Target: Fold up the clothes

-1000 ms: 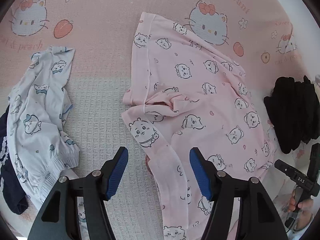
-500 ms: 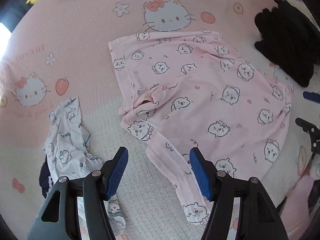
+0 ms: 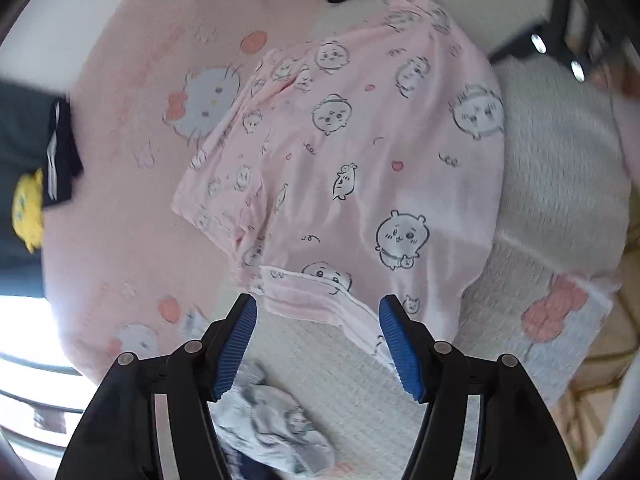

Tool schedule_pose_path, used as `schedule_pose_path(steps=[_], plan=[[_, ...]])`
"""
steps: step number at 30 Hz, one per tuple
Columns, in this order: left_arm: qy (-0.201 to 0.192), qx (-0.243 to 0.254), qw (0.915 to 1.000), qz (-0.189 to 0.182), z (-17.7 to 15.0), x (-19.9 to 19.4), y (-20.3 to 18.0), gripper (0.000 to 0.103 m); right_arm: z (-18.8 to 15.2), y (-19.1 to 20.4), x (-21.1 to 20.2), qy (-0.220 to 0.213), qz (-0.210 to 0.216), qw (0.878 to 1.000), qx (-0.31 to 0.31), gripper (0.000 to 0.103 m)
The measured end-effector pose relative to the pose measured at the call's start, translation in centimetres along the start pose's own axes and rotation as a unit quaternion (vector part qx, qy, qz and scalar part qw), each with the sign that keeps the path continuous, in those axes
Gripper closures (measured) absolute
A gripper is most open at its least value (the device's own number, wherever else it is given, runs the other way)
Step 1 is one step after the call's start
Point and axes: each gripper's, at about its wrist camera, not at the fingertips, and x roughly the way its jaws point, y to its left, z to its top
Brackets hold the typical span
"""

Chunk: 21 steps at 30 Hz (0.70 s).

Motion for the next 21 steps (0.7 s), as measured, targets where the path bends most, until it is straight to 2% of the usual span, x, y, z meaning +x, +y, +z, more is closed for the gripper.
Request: schedule_pose_path(steps=[2,4,6,12,15,21], plan=[[-0.013,0.074,0.9956,0.055,0.0,-0.2,-2.1,0.042,0.0,0.2,0.0,0.002,-0.007,1.0,-0.01,0.033],[-0.022,0.096,0.994,0.047,-0.1,-0.6,-3.0,0.042,0.0,0.4,0.1,0.004,-0.013,1.0,-0.021,0.033],[-0.023,0.091,0.9953,0.024,0.1,-1.0,-2.9,0.042,0.0,0.6,0.1,0.005,-0.02,0.999,-0.031,0.033],[-0.025,0.074,0.997,-0.004,0.9,-1.5,-2.3,0.041,-0.1,1.3,0.2,0.01,-0.041,0.997,-0.065,0.032],[-0.024,0.09,0.9957,0.0,1.2,-1.0,-3.6,0.041,-0.2,2.3,0.2,0.011,-0.053,0.994,-0.097,0.032],[-0.016,0.138,0.9883,0.063,1.0,1.0,-6.2,0.041,-0.1,3.6,0.1,0.009,-0.077,0.988,-0.132,0.032]])
